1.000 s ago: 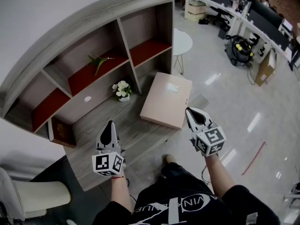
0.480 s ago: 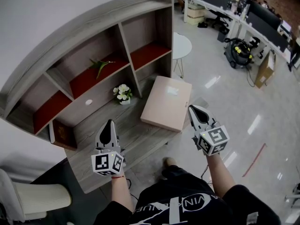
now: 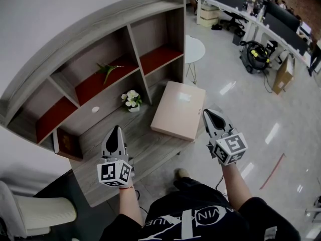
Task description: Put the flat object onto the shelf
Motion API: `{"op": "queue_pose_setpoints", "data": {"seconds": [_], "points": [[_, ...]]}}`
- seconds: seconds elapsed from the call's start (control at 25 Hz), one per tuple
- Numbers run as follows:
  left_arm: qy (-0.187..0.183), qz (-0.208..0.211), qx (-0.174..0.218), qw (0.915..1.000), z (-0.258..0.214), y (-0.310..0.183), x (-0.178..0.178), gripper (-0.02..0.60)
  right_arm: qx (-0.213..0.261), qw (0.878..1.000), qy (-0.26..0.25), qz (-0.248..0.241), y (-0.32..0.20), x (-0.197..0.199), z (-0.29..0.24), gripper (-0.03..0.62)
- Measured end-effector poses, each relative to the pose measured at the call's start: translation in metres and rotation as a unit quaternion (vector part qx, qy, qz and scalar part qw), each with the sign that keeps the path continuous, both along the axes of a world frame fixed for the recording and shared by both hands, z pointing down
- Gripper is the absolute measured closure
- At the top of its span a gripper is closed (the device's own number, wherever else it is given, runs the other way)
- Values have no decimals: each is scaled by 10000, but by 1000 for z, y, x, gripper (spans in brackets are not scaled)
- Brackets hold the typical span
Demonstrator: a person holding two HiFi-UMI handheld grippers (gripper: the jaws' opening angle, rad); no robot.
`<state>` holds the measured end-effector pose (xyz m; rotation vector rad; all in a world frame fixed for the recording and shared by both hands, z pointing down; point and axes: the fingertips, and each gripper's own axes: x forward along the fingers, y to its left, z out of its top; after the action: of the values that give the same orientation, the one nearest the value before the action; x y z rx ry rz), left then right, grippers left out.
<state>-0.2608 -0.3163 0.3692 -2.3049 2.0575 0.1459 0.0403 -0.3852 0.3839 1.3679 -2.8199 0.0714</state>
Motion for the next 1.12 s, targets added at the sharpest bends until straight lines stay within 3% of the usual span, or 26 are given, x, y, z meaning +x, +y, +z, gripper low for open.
{"op": "queue_pose_setpoints", "data": {"seconds": [1.12], "points": [[100, -77, -106, 9999, 10, -6, -7, 577, -16, 10000, 26, -65, -8, -7, 3, 585]]}}
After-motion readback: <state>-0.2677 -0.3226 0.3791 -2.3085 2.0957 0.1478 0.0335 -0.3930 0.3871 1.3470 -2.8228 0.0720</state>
